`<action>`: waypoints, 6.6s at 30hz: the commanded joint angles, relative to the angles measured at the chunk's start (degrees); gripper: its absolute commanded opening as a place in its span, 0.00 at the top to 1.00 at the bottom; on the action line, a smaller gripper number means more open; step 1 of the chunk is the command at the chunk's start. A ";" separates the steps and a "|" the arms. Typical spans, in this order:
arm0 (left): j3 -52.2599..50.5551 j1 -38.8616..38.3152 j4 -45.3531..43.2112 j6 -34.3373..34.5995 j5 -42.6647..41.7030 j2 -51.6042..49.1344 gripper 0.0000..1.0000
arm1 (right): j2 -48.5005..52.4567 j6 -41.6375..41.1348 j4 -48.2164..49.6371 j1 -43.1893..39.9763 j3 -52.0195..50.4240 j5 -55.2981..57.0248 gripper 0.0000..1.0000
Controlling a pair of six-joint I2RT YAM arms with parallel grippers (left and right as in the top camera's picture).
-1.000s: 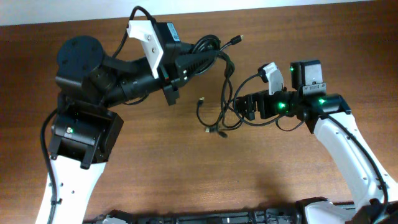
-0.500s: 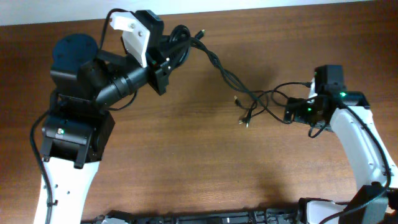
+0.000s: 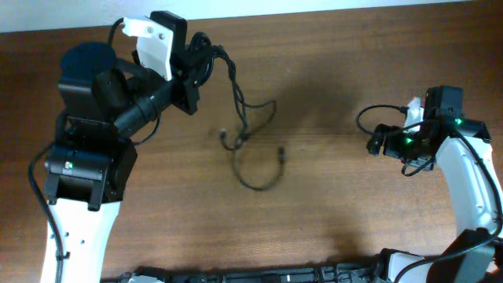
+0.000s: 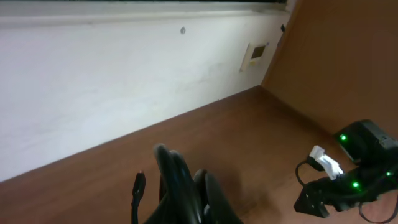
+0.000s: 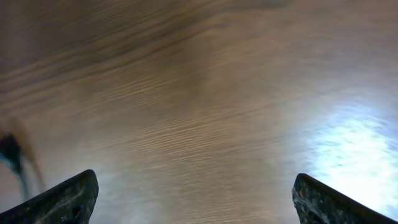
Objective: Untangle cables
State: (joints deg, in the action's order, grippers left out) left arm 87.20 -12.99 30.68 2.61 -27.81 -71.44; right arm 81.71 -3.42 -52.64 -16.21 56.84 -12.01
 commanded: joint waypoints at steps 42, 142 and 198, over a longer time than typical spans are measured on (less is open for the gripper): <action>0.44 -28.63 -3.19 -14.73 -21.51 -12.26 1.00 | -28.85 24.41 9.38 -0.20 0.39 -63.47 0.92; 0.44 -26.64 -16.90 58.16 16.70 -15.78 1.00 | -23.19 -40.26 55.06 10.99 0.39 -52.28 0.96; 0.44 -26.58 14.45 14.84 32.24 -8.90 1.00 | -27.98 8.96 24.17 33.83 0.39 -7.26 0.96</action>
State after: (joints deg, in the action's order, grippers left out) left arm 87.31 -40.14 44.38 8.84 -4.16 -81.01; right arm 53.74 5.34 -28.23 17.63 57.04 -20.67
